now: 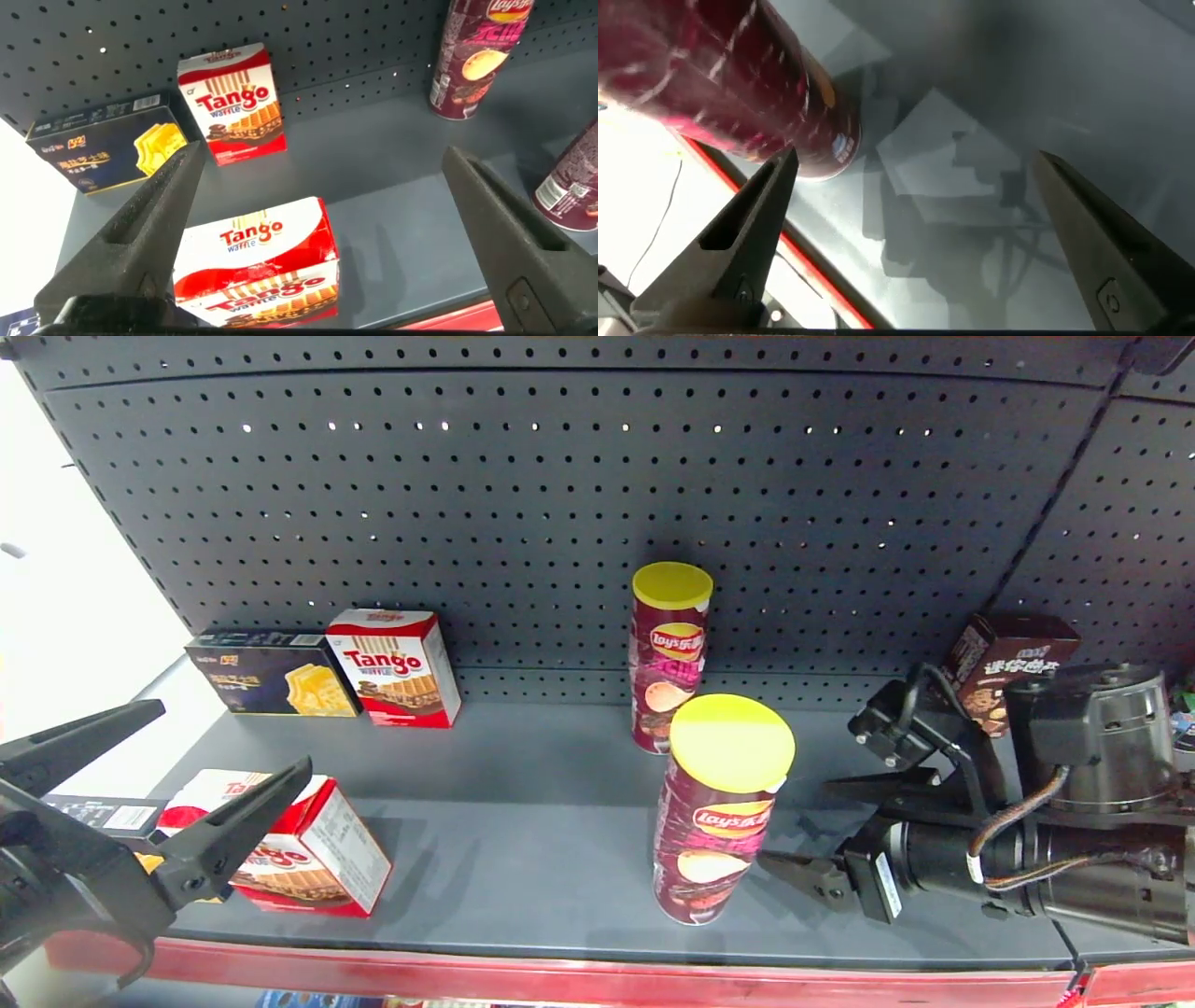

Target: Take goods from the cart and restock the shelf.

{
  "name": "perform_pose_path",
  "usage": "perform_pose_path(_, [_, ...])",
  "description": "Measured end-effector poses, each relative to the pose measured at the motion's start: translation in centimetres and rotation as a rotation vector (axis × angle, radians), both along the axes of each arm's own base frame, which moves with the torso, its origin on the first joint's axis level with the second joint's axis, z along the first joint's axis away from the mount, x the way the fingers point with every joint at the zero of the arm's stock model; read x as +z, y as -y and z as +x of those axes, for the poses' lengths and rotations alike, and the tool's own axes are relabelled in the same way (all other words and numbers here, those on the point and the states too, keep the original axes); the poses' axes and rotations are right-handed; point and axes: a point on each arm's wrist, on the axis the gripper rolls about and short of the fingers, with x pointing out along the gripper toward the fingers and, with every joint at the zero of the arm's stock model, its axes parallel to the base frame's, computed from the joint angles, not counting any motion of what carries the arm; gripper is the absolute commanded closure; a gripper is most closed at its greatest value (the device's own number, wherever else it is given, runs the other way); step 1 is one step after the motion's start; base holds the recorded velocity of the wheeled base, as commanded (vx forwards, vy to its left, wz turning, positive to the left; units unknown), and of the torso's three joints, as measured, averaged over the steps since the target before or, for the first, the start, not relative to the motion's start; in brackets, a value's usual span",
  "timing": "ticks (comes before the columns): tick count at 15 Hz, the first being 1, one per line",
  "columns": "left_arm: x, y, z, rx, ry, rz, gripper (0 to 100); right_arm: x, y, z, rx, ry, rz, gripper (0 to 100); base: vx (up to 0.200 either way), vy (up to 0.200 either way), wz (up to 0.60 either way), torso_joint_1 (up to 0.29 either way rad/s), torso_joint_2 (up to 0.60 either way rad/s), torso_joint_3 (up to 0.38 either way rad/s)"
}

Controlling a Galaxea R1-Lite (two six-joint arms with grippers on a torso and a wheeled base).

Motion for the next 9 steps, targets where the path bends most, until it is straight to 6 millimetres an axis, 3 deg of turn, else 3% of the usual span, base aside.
perform_pose_path(9, [-0.22, 0.04, 0.06, -0.001, -0.009, 0.004, 0, -0.57, -1.04, 0.58, 0.02, -0.012, -0.009, 0, 0.0, 0.0, 0.0, 0.0, 0.0, 0.0])
